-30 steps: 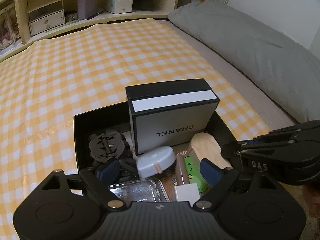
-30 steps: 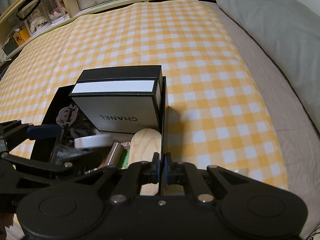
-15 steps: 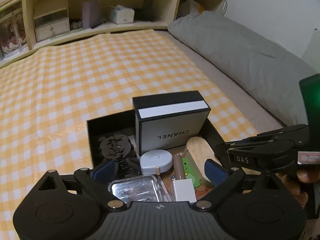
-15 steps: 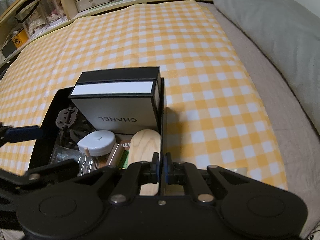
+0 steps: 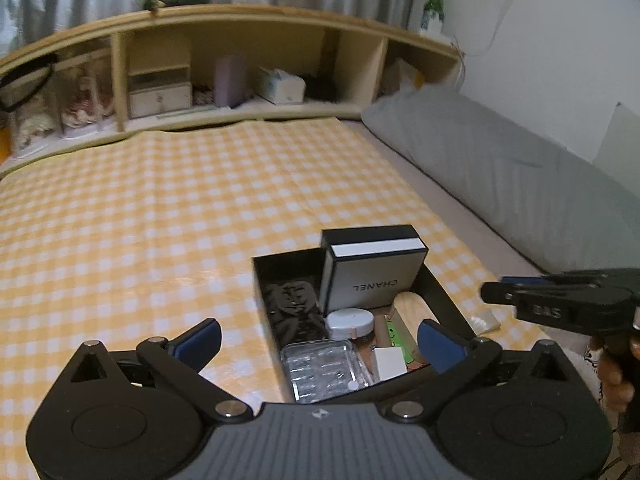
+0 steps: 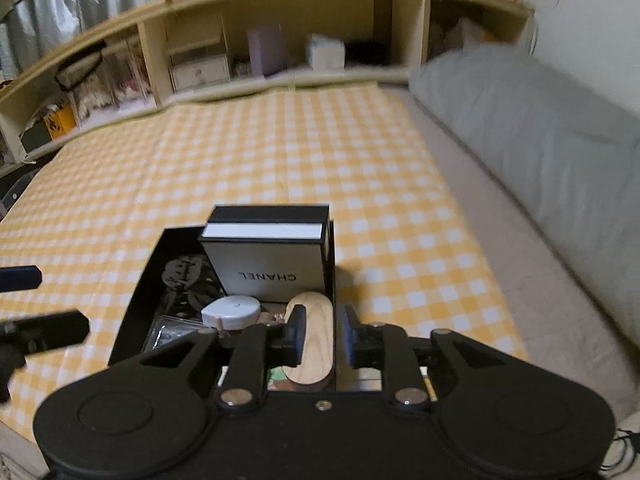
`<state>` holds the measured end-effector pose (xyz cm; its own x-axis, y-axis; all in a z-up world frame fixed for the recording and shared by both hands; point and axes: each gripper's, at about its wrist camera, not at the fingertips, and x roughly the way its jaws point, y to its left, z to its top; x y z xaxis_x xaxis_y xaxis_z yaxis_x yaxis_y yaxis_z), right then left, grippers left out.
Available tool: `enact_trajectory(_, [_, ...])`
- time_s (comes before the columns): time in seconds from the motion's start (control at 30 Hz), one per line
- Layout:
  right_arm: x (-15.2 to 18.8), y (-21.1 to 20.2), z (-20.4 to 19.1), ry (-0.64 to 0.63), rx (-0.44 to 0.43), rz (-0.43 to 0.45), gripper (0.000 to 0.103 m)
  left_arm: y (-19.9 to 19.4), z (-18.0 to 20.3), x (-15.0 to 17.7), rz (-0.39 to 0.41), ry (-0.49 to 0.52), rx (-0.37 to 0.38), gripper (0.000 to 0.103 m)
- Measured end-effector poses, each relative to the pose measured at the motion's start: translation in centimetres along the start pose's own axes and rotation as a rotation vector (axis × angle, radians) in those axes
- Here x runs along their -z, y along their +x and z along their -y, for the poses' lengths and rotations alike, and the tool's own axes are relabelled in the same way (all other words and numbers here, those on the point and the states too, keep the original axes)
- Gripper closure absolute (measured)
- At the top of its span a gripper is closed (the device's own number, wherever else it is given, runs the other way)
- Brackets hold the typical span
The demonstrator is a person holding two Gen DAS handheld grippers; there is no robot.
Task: Organize rigid objects
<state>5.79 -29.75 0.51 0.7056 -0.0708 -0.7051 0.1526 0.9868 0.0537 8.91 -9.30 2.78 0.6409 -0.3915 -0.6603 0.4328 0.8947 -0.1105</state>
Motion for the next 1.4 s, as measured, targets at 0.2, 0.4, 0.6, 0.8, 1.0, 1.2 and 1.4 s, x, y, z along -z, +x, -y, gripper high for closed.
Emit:
enact_trajectory(0.2, [1.9,-4.3,-0.4,0.049,-0.011,0.092,0.064,-3.1,-0.8,1.8,0.061,0.013,-0.045,0.0])
enact_trajectory(0.4, [4.2,-7.3,-2.0,0.035,-0.008,0.14,0.051,-5.2,-1.7,4.2,0.103,0.007,-0.074,0.0])
enact_trajectory(0.6, [6.4,-9.4,-3.1,0.039,0.015,0.188,0.031,-6.5,-2.3,6.3,0.149,-0.012,-0.087,0.0])
enact_trajectory(0.8, [7.7,-10.2,-3.8,0.037,0.044,0.22,0.018,-6.7,-2.2,7.4,0.165,-0.01,-0.101,0.0])
enact_trajectory(1.0, [8.5,-10.1,-4.3,0.019,0.086,0.241,0.001,-6.8,-1.9,7.7,0.175,0.011,-0.134,0.0])
enact_trajectory(1.2, [8.7,-10.1,-4.0,0.028,0.11,0.259,0.0,-6.8,-2.0,7.9,0.173,0.013,-0.141,0.0])
enact_trajectory(1.4, [8.8,-10.2,-3.9,0.032,0.113,0.262,0.0,-6.9,-2.1,8.1,0.172,0.007,-0.151,0.0])
